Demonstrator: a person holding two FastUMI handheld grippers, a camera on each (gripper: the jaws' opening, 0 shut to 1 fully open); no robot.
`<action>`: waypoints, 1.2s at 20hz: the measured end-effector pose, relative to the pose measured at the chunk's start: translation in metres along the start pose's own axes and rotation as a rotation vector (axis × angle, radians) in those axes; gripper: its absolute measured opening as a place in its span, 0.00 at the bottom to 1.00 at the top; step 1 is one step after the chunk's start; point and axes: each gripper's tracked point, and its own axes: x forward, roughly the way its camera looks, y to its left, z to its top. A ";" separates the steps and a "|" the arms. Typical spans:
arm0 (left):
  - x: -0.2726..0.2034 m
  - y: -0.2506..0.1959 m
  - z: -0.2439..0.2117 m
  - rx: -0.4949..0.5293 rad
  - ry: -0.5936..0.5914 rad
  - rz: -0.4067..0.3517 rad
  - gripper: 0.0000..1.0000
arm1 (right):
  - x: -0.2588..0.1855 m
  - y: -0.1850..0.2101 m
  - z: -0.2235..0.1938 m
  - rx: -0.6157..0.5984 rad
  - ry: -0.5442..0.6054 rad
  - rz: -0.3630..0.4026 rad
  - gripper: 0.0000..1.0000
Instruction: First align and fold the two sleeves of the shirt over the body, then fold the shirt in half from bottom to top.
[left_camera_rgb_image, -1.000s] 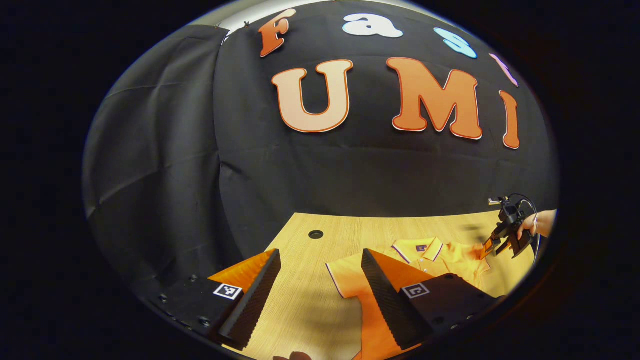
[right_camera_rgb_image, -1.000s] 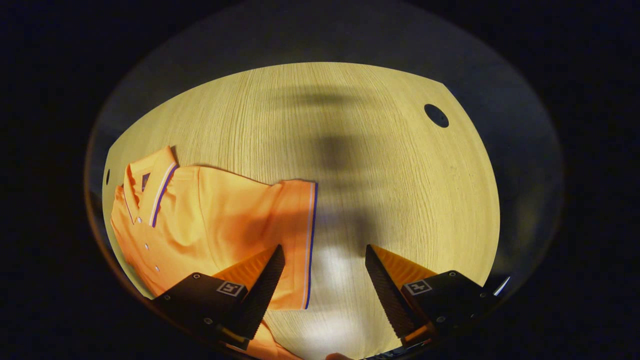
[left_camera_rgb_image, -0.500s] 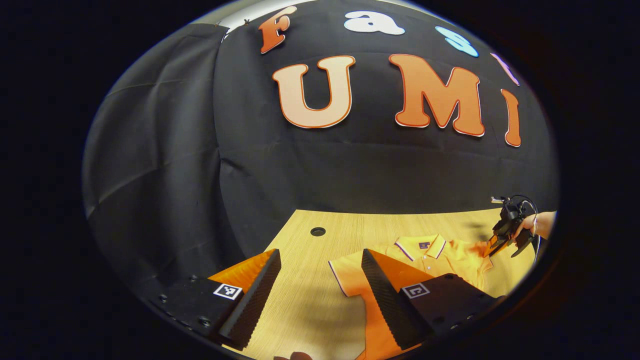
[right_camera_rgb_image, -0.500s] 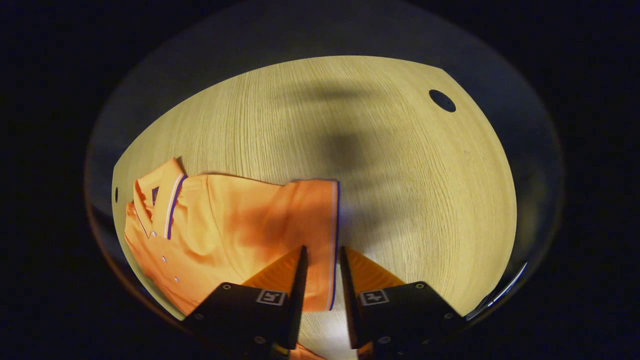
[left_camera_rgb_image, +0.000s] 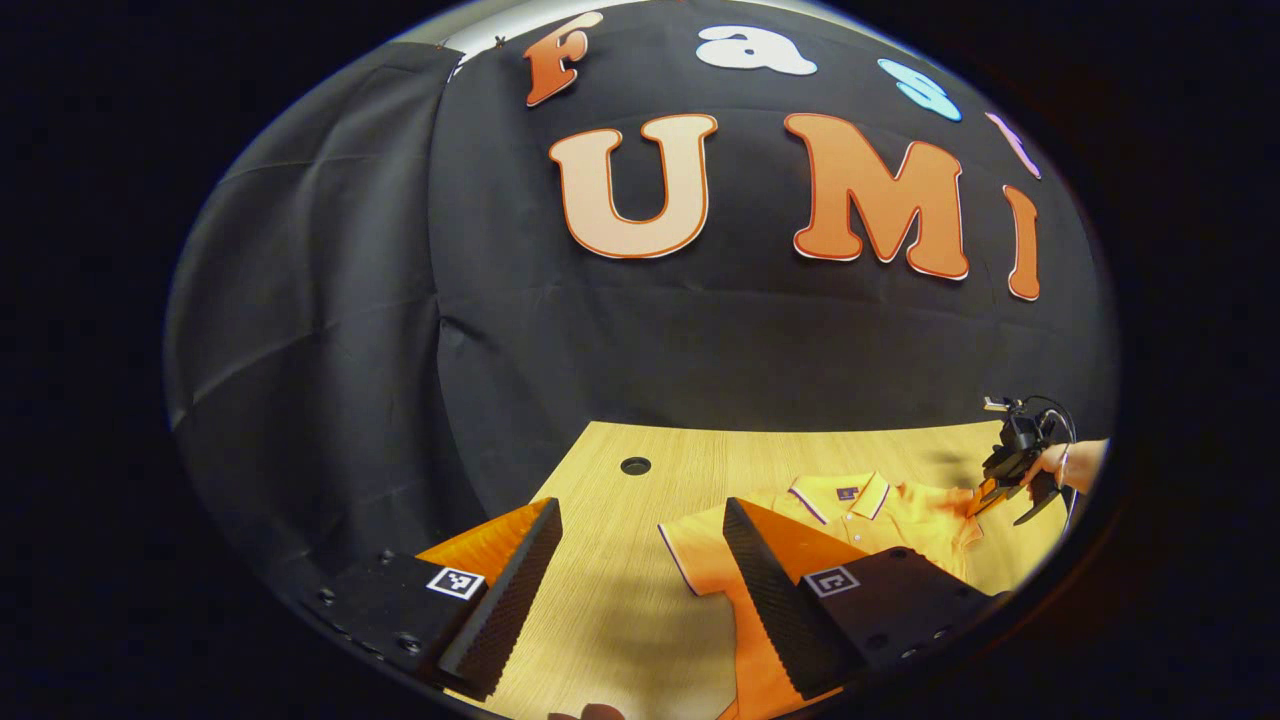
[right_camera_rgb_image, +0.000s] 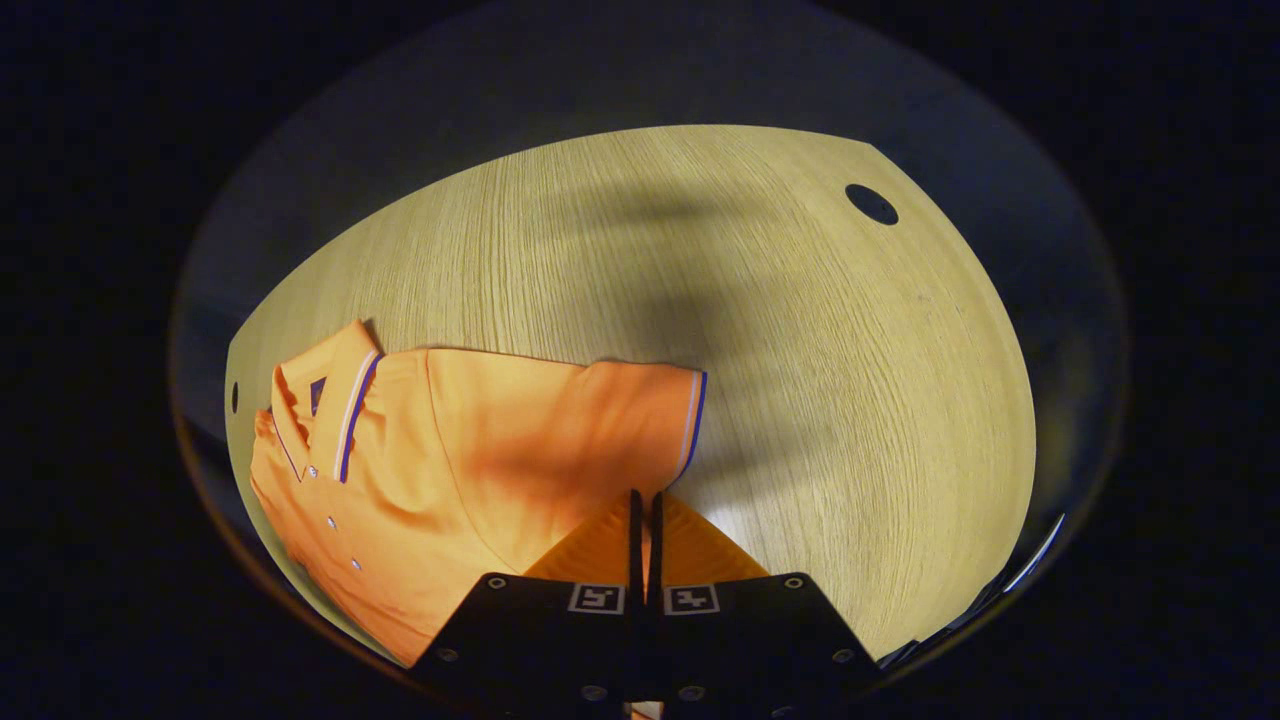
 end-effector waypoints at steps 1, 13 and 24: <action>0.000 0.002 0.001 0.003 -0.005 -0.002 1.00 | -0.005 0.001 0.000 -0.005 -0.003 0.000 0.00; -0.008 0.029 0.015 -0.028 -0.056 -0.042 1.00 | -0.090 0.047 0.022 -0.045 -0.156 0.043 0.00; -0.020 0.082 0.010 -0.044 -0.081 -0.049 1.00 | -0.142 0.149 -0.010 -0.197 -0.213 0.099 0.00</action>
